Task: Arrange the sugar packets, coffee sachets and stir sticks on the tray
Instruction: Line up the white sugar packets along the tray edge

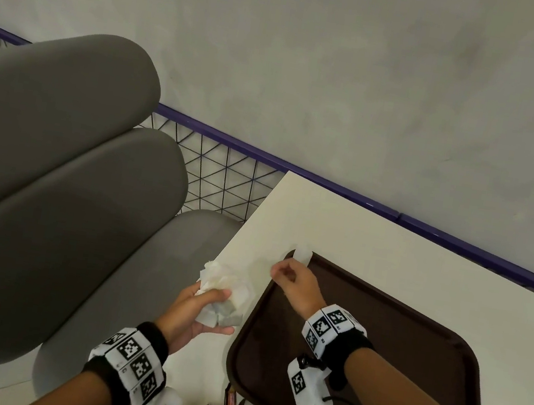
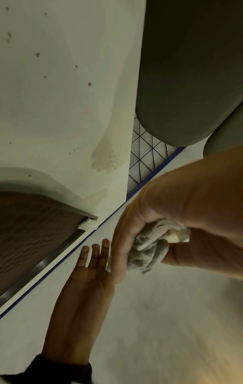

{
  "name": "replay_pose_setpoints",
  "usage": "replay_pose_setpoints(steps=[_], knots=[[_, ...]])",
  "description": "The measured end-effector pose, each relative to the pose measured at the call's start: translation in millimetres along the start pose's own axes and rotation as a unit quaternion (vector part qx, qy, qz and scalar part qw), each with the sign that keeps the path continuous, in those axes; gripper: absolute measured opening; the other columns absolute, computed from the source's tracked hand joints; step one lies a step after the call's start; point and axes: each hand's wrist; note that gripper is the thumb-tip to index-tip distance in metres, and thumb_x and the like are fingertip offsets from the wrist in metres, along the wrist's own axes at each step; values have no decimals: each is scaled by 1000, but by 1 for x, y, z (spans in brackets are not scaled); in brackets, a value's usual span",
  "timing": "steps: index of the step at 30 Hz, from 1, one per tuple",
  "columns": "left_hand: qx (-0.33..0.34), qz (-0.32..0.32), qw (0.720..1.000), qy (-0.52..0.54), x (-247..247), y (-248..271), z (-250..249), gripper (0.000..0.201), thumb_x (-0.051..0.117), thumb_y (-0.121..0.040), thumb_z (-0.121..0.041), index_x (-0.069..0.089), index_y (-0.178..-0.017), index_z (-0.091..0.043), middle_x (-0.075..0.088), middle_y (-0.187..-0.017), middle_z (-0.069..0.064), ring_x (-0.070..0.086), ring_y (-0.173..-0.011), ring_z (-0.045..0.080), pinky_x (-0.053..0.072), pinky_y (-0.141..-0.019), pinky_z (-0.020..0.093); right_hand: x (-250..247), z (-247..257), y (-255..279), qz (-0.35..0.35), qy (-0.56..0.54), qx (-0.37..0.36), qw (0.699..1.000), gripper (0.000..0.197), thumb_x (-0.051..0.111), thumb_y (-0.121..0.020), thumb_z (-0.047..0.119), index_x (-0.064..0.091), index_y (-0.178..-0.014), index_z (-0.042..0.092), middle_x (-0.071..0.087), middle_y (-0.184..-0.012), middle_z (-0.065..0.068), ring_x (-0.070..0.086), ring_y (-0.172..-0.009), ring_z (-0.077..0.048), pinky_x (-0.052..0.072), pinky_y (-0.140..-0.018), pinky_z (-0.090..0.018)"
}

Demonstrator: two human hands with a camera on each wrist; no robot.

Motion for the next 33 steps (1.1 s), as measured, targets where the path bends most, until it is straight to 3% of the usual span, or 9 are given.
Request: replay_pose_setpoints(steps=[3, 7, 11, 14, 17, 22, 24, 28, 33], knots=[[10, 13, 1000, -8, 5, 5, -1, 35, 63, -83, -10, 57, -117, -3, 65, -104, 19, 69, -83, 31, 57, -59, 35, 7, 15, 16, 77, -43, 17, 996, 18, 59, -87, 33, 57, -84, 16, 56, -80, 6, 49, -71, -6, 43, -65, -18], [22, 14, 1000, -3, 9, 11, -3, 43, 66, -78, -18, 57, -119, -6, 64, -103, 17, 69, -82, 28, 58, -61, 35, 16, 23, 31, 132, -73, 19, 988, 20, 68, -81, 29, 52, -77, 17, 50, -73, 8, 45, -65, -7, 41, -57, -16], [20, 27, 999, 4, 12, 17, -3, 47, 68, -73, -22, 57, -118, -9, 65, -109, 16, 68, -89, 29, 59, -65, 34, 19, 24, 36, 125, -74, 16, 989, 25, 68, -82, 16, 47, -69, 17, 45, -65, 5, 45, -61, -7, 41, -55, -17], [16, 36, 999, 3, 12, 19, -2, 47, 70, -70, -11, 57, -115, -10, 65, -107, 12, 68, -92, 26, 59, -65, 33, 17, 26, 37, 102, -111, 16, 988, 22, 65, -83, 10, 48, -70, 15, 50, -66, 1, 50, -59, -9, 44, -55, -19], [16, 28, 999, 1, 10, 18, 0, 41, 64, -79, 4, 54, -117, -8, 64, -108, 12, 69, -90, 26, 59, -64, 32, 14, 27, 39, 64, -175, 32, 982, 17, 64, -83, 5, 51, -76, 13, 57, -70, -4, 55, -59, -10, 48, -56, -19], [16, 19, 1000, -3, 12, 14, 5, 37, 61, -82, 6, 54, -116, -7, 63, -111, 15, 66, -95, 30, 59, -63, 32, 16, 22, 47, 57, -257, 53, 963, 18, 62, -82, -2, 50, -91, 9, 62, -78, -7, 59, -62, -12, 51, -57, -20], [11, 21, 1000, -3, 13, 11, 7, 39, 62, -82, 5, 54, -118, -7, 63, -113, 15, 67, -97, 32, 59, -64, 33, 17, 16, 46, 14, -277, 53, 959, 23, 61, -82, -5, 45, -92, 10, 59, -82, -8, 59, -69, -16, 52, -57, -19], [-5, 10, 1000, 27, 7, 6, 9, 37, 60, -82, 6, 54, -116, -7, 60, -117, 18, 63, -104, 37, 59, -62, 34, 4, -5, 32, -149, -230, 66, 960, 30, 57, -83, -7, 39, -76, 15, 49, -87, -7, 57, -82, -23, 52, -50, -17], [6, -6, 1000, 24, -2, -3, 6, 41, 56, -83, 11, 52, -120, -5, 58, -118, 18, 60, -107, 37, 59, -67, 36, -27, -25, 5, -208, -96, 97, 968, 23, 56, -85, -4, 43, -77, 14, 51, -79, -2, 56, -60, -17, 48, -43, -16]])
Point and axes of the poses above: each hand's wrist, its own y-axis away from the middle knuckle, its own x-axis out of the palm, z = x × y
